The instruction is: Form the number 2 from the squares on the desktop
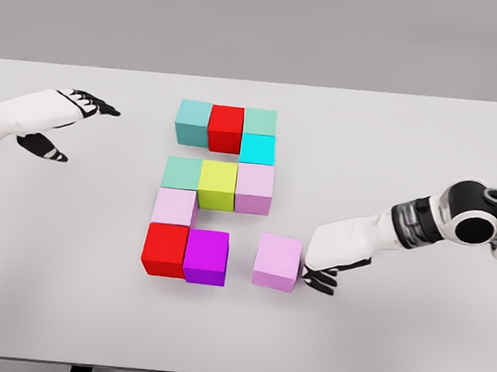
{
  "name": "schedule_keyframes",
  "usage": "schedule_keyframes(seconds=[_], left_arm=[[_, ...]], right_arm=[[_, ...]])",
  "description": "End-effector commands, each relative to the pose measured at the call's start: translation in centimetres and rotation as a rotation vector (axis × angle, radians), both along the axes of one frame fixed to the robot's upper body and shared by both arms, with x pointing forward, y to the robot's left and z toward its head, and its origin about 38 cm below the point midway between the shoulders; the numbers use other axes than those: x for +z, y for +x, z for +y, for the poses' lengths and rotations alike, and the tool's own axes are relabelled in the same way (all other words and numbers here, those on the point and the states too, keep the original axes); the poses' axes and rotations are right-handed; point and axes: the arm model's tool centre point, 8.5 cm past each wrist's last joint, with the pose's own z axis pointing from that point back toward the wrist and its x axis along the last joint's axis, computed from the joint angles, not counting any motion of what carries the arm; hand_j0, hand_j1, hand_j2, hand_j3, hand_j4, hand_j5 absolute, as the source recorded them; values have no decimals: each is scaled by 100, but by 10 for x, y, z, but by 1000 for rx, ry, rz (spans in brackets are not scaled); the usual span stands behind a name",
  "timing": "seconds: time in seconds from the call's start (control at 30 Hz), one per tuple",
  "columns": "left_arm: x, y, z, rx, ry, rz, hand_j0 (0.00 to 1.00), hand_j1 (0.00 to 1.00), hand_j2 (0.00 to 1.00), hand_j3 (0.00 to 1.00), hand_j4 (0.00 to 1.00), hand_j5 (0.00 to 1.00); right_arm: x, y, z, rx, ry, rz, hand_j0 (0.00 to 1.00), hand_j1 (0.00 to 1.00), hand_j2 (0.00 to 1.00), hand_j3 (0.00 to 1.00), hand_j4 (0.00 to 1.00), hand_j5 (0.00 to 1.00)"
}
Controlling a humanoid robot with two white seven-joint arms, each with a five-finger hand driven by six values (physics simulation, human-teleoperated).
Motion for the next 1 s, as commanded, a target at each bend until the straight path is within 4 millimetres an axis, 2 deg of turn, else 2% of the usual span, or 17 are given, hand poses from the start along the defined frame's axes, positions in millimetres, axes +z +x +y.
schedule_keyframes(seconds=[0.0, 0.2, 0.97], left_arm=[[2, 1, 2, 6, -6, -3, 100, 100, 100, 100, 100, 100], [1, 3, -4, 2, -25, -5, 100, 100, 100, 100, 100, 100], [2, 1, 3, 16, -20, -6, 100, 100, 100, 100, 100, 100]], right_arm=[[0, 0, 2, 1, 6, 3, 14, 14, 14, 14, 14, 14], [2, -2, 9, 19, 15, 2, 14, 14, 14, 14, 14, 14], [7, -7, 24, 62, 36, -3, 14, 14, 14, 14, 14, 14]])
